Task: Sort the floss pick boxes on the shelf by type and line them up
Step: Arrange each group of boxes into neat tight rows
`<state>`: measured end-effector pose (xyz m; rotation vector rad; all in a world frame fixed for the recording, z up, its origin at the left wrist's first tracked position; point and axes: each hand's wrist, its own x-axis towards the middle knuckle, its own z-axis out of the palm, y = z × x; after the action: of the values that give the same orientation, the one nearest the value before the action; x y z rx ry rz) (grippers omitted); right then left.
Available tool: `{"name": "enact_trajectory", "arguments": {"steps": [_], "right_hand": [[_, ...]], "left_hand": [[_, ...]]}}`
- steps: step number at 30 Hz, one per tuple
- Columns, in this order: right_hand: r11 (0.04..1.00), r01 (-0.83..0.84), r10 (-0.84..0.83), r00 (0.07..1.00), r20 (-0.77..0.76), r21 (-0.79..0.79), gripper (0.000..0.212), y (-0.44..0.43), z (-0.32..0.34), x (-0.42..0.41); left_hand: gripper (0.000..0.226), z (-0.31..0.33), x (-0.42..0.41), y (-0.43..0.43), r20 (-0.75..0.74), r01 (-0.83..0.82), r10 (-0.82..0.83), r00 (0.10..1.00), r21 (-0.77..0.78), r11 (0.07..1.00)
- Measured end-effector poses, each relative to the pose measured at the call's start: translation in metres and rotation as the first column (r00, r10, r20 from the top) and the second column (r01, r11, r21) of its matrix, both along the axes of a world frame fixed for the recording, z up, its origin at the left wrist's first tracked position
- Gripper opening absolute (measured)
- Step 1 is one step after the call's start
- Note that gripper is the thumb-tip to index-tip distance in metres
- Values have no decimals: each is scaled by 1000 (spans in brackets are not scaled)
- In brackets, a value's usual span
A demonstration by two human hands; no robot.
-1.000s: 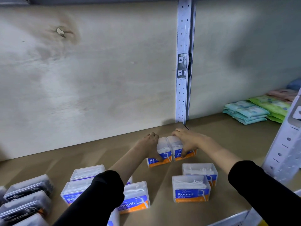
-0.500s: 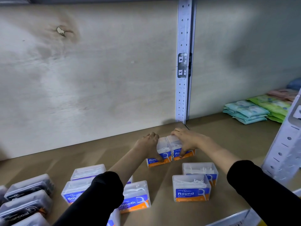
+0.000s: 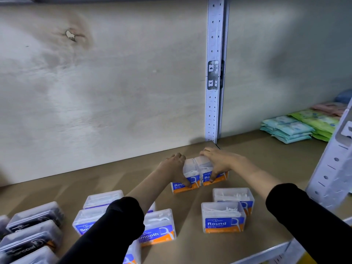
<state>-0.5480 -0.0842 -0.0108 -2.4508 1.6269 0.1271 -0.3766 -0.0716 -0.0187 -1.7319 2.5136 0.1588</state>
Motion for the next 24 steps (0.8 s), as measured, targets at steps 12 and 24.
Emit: {"name": "enact_trajectory", "arguments": {"steps": [12, 24], "right_hand": [[998, 40, -35, 995, -91, 58, 40, 55, 50, -17], [989, 111, -96, 984, -151, 93, 43, 105, 15, -42]], "left_hand": [[43, 44, -16, 48, -174, 235, -218, 960, 80, 969], [58, 20, -45, 103, -102, 277, -268, 958, 80, 958]]}}
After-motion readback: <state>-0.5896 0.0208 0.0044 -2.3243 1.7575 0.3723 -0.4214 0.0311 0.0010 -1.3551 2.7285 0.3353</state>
